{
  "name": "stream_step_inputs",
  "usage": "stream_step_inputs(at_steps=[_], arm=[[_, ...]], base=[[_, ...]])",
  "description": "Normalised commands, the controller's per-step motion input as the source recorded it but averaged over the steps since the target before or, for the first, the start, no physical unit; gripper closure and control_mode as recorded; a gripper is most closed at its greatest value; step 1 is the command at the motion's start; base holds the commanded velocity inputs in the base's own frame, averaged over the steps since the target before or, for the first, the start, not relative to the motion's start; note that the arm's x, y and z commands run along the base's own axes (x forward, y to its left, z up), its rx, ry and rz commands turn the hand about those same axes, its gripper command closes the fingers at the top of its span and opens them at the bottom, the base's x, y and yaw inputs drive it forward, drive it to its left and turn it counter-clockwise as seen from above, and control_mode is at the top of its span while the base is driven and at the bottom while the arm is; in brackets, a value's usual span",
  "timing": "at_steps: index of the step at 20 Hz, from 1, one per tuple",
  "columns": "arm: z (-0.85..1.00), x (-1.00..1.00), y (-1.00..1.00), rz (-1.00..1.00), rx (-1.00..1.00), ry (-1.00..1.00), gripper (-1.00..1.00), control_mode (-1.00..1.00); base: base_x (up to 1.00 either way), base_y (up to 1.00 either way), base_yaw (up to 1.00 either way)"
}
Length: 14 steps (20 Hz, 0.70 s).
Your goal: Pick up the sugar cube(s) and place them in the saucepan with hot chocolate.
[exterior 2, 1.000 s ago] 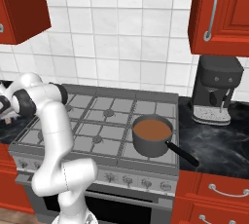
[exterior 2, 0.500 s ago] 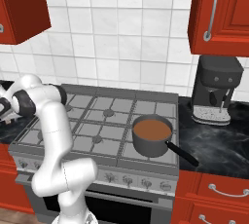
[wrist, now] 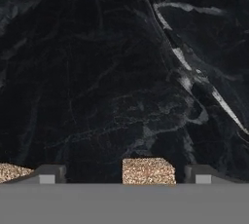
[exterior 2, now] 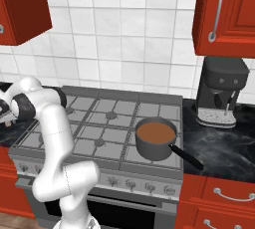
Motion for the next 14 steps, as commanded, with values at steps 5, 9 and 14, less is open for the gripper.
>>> stream_step_inputs(at_steps=[5, 9, 14], arm=[[-0.03, -0.15, 0.00, 0.00, 0.00, 0.03, 1.00, -1.00], [-0.17, -0.01, -0.09, 0.00, 0.00, 0.01, 1.00, -1.00], [-0.09, 0.00, -0.16, 0.00, 0.00, 0.01, 1.00, -1.00]], base=[[0.00, 0.00, 0.00], [0.00, 0.00, 0.00], [0.00, 0.00, 0.00]])
